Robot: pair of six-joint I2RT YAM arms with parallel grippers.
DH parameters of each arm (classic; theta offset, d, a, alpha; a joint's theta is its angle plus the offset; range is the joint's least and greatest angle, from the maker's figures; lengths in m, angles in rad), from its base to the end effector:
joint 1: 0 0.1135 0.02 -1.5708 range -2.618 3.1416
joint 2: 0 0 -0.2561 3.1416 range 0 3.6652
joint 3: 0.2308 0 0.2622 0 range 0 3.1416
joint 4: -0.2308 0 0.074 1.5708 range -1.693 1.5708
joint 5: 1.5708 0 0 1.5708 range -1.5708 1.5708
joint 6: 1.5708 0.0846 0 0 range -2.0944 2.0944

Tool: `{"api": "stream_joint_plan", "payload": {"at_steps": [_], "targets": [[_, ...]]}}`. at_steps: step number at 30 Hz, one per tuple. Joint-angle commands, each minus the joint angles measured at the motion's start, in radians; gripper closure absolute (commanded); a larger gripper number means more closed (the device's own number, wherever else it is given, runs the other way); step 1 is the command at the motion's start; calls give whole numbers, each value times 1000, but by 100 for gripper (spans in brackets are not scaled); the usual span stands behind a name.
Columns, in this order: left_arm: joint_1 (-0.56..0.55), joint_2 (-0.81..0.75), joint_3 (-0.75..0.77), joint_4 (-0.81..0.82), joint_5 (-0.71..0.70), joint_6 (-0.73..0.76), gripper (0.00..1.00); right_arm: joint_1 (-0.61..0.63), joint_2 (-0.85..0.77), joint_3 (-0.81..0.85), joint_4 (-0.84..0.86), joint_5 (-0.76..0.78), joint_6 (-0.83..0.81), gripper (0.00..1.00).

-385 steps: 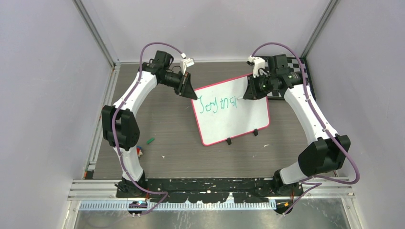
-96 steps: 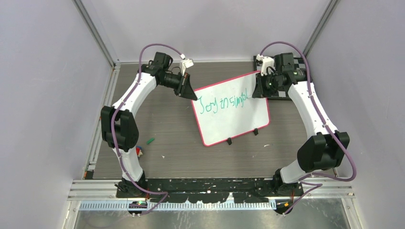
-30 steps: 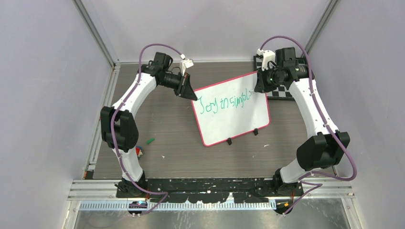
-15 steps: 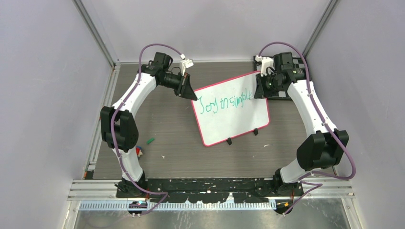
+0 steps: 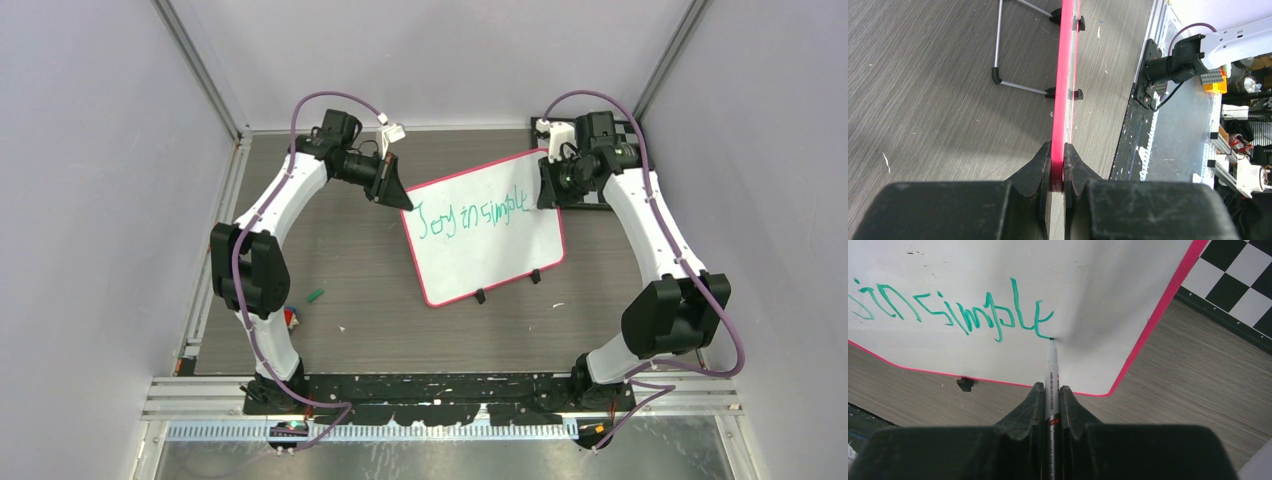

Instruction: Write a sentence on the whiteboard

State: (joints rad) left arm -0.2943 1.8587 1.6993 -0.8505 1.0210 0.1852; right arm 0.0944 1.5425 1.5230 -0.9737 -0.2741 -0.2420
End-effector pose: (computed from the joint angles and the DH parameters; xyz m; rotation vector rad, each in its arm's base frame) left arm 0.3783 -0.1900 0.2777 0.9161 2.1688 -1.3362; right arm 0.3503 0.0562 0.2943 -0.5261 2.4789 0.2928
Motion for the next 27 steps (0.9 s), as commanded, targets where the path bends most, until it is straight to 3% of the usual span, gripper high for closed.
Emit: {"api": "stream_joint_plan", "payload": {"at_steps": [1,8,11,16,22,27], "targets": [[-16,-21,-12,7,-62,43,100,-10,-25,48,44,43,-25,100],[-17,-21,-2,1,-61,41,99,-10,-41,83,-5,-31,-30,100],[-17,-17,23,-28,-54,42,80,-1,-58,103,-48,-90,-35,100],[-18,-45,26,-34,-55,36,58,40,-90,106,-96,-142,-38,100],[-11,-81,-6,-32,-68,27,44,154,-130,65,-85,-145,-5,100],[28,-113,-75,0,-68,0,38,239,-171,-17,-26,-178,37,100]]}}
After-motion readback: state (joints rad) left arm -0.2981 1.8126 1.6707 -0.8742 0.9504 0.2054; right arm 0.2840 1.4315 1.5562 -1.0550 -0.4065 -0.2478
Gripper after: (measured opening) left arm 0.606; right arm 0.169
